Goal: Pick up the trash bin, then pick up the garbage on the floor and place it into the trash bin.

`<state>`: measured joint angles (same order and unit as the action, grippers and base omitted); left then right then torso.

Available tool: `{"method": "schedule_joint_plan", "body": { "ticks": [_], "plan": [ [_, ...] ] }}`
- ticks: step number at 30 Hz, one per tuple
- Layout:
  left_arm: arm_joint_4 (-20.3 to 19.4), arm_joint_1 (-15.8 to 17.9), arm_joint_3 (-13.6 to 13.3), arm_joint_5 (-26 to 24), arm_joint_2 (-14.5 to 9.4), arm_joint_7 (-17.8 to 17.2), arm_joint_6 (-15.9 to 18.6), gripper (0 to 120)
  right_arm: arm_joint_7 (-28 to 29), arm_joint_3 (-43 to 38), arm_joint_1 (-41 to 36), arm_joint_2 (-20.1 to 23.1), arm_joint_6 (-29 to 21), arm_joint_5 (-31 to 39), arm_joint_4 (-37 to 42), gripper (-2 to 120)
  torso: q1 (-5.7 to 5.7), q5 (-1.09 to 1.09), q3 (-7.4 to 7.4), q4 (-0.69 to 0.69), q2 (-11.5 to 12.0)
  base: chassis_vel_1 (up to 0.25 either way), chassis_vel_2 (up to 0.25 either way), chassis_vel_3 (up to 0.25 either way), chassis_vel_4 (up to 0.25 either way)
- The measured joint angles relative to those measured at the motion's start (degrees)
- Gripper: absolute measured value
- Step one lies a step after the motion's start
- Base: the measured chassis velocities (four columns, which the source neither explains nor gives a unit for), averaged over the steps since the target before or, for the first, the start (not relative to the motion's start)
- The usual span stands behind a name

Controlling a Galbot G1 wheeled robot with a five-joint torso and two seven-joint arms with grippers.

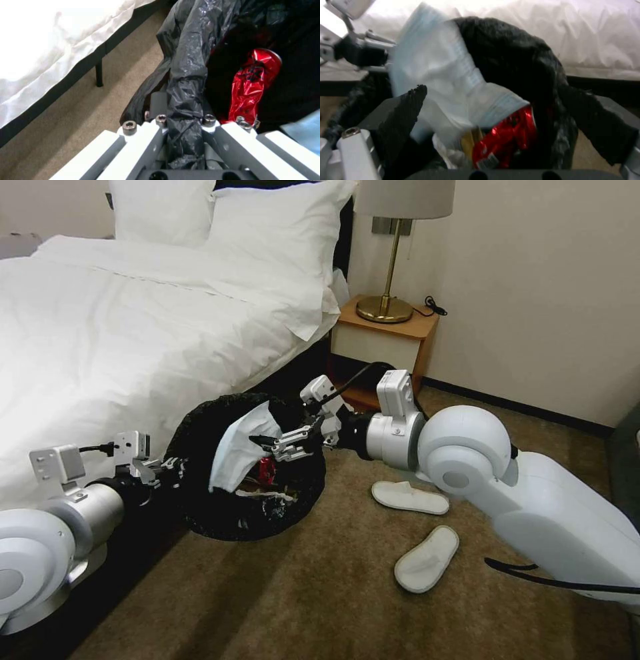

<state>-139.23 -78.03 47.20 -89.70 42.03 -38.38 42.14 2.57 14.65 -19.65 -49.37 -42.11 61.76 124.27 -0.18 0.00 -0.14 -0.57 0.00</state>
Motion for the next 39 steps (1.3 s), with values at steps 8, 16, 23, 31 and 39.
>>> {"method": "schedule_joint_plan", "body": {
  "ticks": [8,16,23,31,39],
  "plan": [
    [-0.05,-0.02,0.02,0.06,0.0,0.21,0.0,2,-1.41,-0.95,-3.23,1.92,-0.23,-2.01,0.04,100,0.0,-0.01,0.0,0.0,0.0,0.0,0.0,0.0,0.0],
    [0.04,0.26,-0.59,0.86,0.55,0.57,0.0,2,-2.12,-2.75,-6.34,4.35,-0.12,-3.24,2.46,100,0.0,0.0,0.0,-0.01,0.0,0.0,0.0,0.0,0.0],
    [-0.09,0.06,-0.4,0.89,0.2,0.57,0.0,2,-2.13,-4.0,-6.16,4.84,0.76,-3.35,2.84,100,0.0,0.0,0.0,0.0,0.0,0.0,0.0,0.0,0.0],
    [0.63,-0.12,-0.63,2.0,0.44,1.37,0.0,2,-1.58,-7.28,-5.9,5.01,3.72,-1.79,4.24,100,0.0,0.0,0.0,0.0,0.0,0.0,0.0,0.0,0.0],
    [1.11,-0.26,-1.08,2.77,0.66,1.53,0.0,2,0.34,-14.05,-8.97,7.03,6.68,0.25,4.84,100,0.0,0.0,0.0,0.01,0.0,0.0,0.0,0.0,0.0]
  ]
}}
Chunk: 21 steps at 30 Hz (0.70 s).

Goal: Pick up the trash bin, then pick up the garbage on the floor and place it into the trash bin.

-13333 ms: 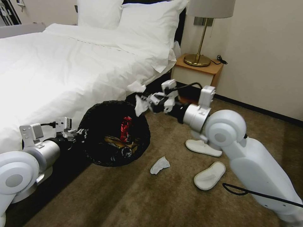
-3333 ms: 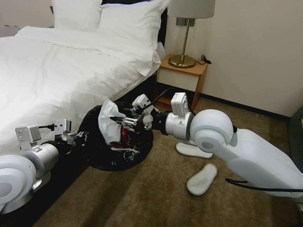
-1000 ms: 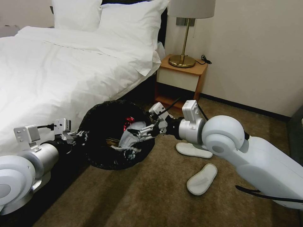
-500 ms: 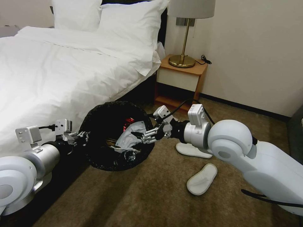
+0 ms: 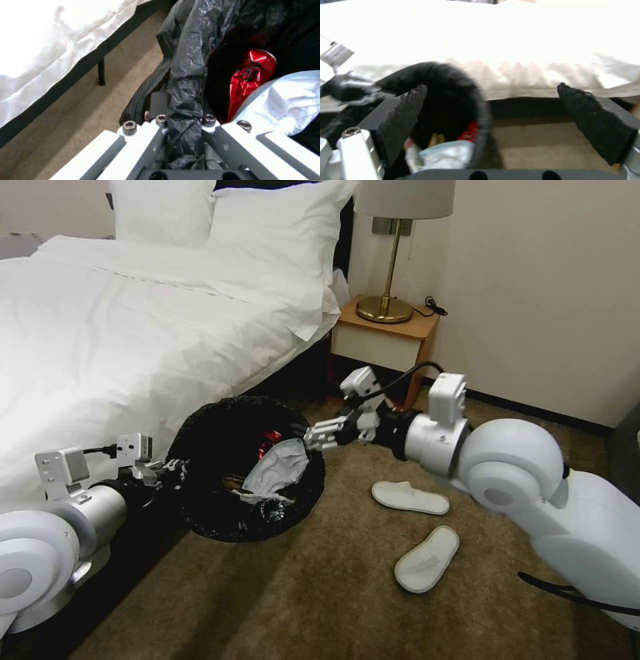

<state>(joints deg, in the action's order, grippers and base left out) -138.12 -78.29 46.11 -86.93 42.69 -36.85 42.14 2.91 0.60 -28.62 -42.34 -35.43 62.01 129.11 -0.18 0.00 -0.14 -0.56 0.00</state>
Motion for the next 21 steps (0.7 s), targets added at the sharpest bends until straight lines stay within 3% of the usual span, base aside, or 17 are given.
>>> {"method": "schedule_joint_plan", "body": {
  "ticks": [4,13,21],
  "plan": [
    [0.15,-0.08,0.01,0.06,0.22,0.19,0.0,2,0.88,-8.7,-6.82,3.02,0.77,-0.29,-0.04,100,0.0,0.0,0.0,-0.02,0.0,0.0,0.0,0.0,0.0],
    [-0.25,-1.19,1.28,1.15,0.62,1.61,0.0,2,4.25,-18.97,-19.55,2.24,0.84,-2.07,-0.55,100,0.0,-0.01,0.0,0.0,0.0,0.0,0.0,0.0,0.0],
    [-0.47,-1.14,1.27,1.1,0.94,1.1,0.0,2,4.39,-34.11,-37.15,1.52,0.95,-5.52,-0.11,100,0.01,-0.01,0.0,-0.01,-0.01,0.0,0.0,0.0,0.0]
  ]
}}
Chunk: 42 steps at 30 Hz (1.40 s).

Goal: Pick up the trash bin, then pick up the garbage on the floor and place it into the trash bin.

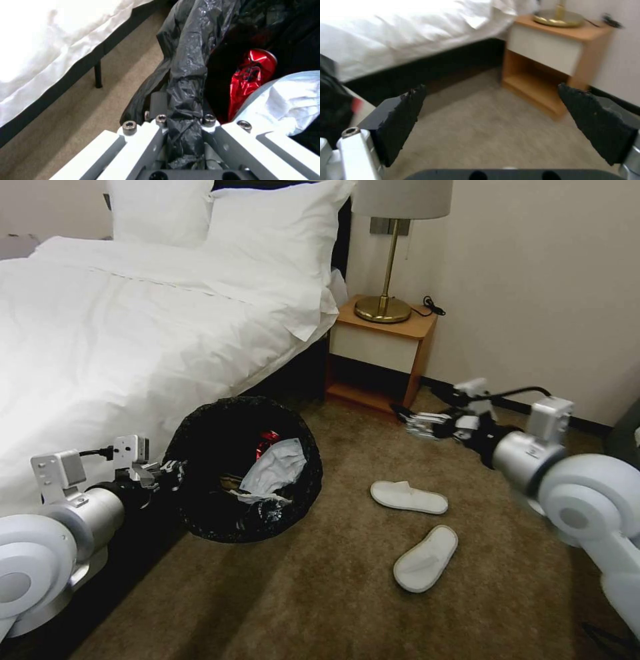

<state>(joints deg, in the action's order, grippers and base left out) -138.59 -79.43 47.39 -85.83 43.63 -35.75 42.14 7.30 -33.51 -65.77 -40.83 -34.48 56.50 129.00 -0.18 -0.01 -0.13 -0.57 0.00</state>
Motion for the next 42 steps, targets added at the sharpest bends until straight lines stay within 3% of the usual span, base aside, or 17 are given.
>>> {"method": "schedule_joint_plan", "body": {
  "ticks": [4,14,31,37,40,42],
  "plan": [
    [0.13,0.17,-0.03,0.01,-0.03,0.02,0.0,2,-1.05,-4.66,-6.33,-1.66,0.2,-2.15,0.28,100,0.0,0.0,0.0,-0.01,0.0,-0.031,-0.029,-0.038,-0.035],
    [-0.03,0.05,-0.05,0.3,0.43,0.0,0.0,2,-0.91,-5.25,-9.88,-6.38,0.37,-4.96,-1.68,100,0.0,0.01,-0.01,-0.03,0.0,-0.084,-0.082,-0.08,-0.085],
    [-0.33,-0.24,1.37,-0.12,0.88,-1.33,0.0,2,7.67,8.13,-2.71,-14.9,5.03,-5.28,-13.19,100,-0.01,0.01,-0.01,-0.01,0.0,-0.01,-0.015,-0.016,-0.015],
    [0.38,-0.04,2.0,-0.04,1.49,-1.46,0.0,2,11.21,14.3,1.19,-21.04,6.74,-6.69,-22.59,100,-0.01,0.02,-0.01,0.0,0.01,0.0,0.0,0.0,0.0],
    [0.42,-0.03,2.17,-0.07,1.5,-1.48,0.0,2,11.53,14.83,1.42,-21.94,7.03,-7.13,-23.87,100,-0.01,0.02,-0.01,0.0,0.01,0.0,0.0,0.0,0.0],
    [0.46,0.04,2.75,-0.6,1.36,-1.48,0.0,2,12.54,15.7,1.86,-25.43,7.88,-9.65,-28.89,100,-0.01,0.01,-0.01,0.0,0.02,0.0,0.0,0.0,0.0]
  ]
}}
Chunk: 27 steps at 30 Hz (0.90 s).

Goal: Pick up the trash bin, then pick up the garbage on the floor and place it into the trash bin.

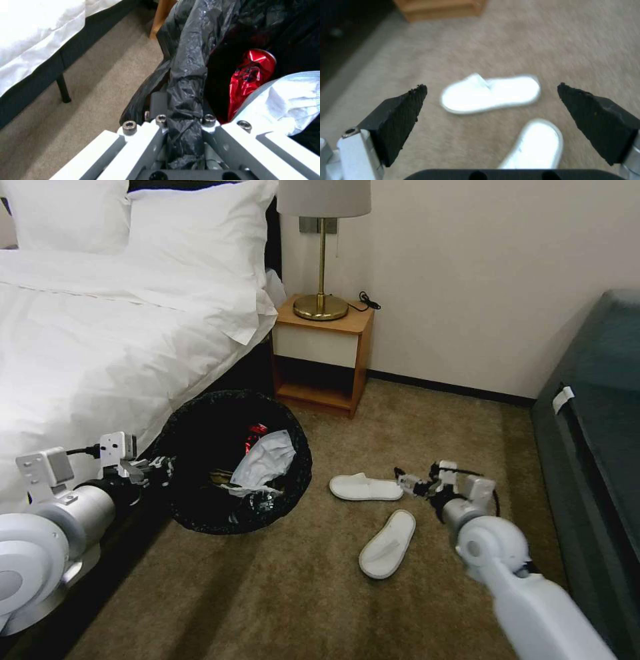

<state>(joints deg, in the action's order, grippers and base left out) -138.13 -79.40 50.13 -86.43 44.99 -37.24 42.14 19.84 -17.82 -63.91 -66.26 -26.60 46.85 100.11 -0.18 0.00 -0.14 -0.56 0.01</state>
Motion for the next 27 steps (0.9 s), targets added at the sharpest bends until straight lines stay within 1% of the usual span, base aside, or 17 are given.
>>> {"method": "schedule_joint_plan", "body": {
  "ticks": [1,2,5,6,9,11,15,16,21,22,24,25,27],
  "plan": [
    [0.0,0.05,0.02,-0.16,-0.07,0.0,0.0,2,0.33,0.16,0.13,-1.01,0.32,-0.82,-1.61,100,0.0,0.0,0.0,0.0,0.0,0.0,0.0,0.0,0.0],
    [0.0,0.05,0.02,-0.16,-0.07,0.0,0.0,2,0.33,0.16,0.13,-1.01,0.32,-0.82,-1.61,100,0.0,0.0,0.0,0.0,0.0,0.0,0.0,0.0,0.0],
    [0.0,0.08,0.02,-0.25,-0.08,0.09,0.0,2,1.9,0.3,0.72,-3.27,0.93,-2.31,-6.47,100,0.0,0.0,0.0,0.0,0.0,0.0,0.0,0.0,0.0],
    [0.0,0.08,0.02,-0.25,-0.08,0.09,0.0,2,1.9,0.3,0.72,-3.27,0.93,-2.31,-6.47,100,0.0,0.0,0.0,0.0,0.0,0.0,0.0,0.0,0.0],
    [0.0,0.07,-0.05,-0.27,-0.1,0.55,0.0,2,2.3,-0.07,1.0,-3.83,1.9,-4.04,-11.04,100,0.0,0.01,0.0,0.0,0.0,0.0,0.0,0.0,0.0],
    [0.0,0.07,-0.15,-0.28,-0.04,0.67,0.0,2,2.24,-0.15,1.0,-4.0,2.25,-4.63,-12.39,100,0.0,0.0,0.0,-0.01,0.0,0.0,0.0,0.0,0.0],
    [0.01,0.07,-0.77,-0.21,0.13,0.92,0.0,2,0.86,-0.02,0.97,-5.42,3.47,-7.18,-16.89,100,0.0,0.0,0.0,-0.01,0.0,0.0,0.0,0.0,0.0],
    [0.01,0.07,-0.77,-0.21,0.13,0.92,0.0,2,0.86,-0.02,0.97,-5.42,3.47,-7.18,-16.89,100,0.0,0.0,0.0,-0.01,0.0,0.0,0.0,0.0,0.0],
    [0.63,0.32,-0.9,0.09,-0.2,1.58,0.0,2,-1.31,1.12,2.14,-8.69,3.73,-9.34,-21.78,100,0.0,0.0,0.0,-0.01,0.0,0.0,0.0,0.0,0.0],
    [0.63,0.32,-0.9,0.09,-0.2,1.58,0.0,2,-1.31,1.12,2.14,-8.69,3.73,-9.34,-21.78,100,0.0,0.0,0.0,-0.01,0.0,0.0,0.0,0.0,0.0],
    [0.71,0.33,-0.9,0.03,-0.4,1.66,0.0,2,-1.77,1.29,3.13,-10.18,3.78,-9.92,-24.42,100,0.0,0.0,0.0,0.0,-0.01,0.0,0.0,0.0,0.0],
    [0.71,0.33,-0.9,0.03,-0.4,1.66,0.0,2,-1.77,1.29,3.13,-10.18,3.78,-9.92,-24.42,100,0.0,0.0,0.0,0.0,-0.01,0.0,0.0,0.0,0.0],
    [0.79,0.27,-0.88,-0.01,-0.46,1.69,0.0,2,-2.03,1.02,4.01,-11.27,3.91,-10.33,-26.83,100,0.0,0.0,0.0,0.0,-0.01,0.0,0.0,0.0,0.0]
  ]
}}
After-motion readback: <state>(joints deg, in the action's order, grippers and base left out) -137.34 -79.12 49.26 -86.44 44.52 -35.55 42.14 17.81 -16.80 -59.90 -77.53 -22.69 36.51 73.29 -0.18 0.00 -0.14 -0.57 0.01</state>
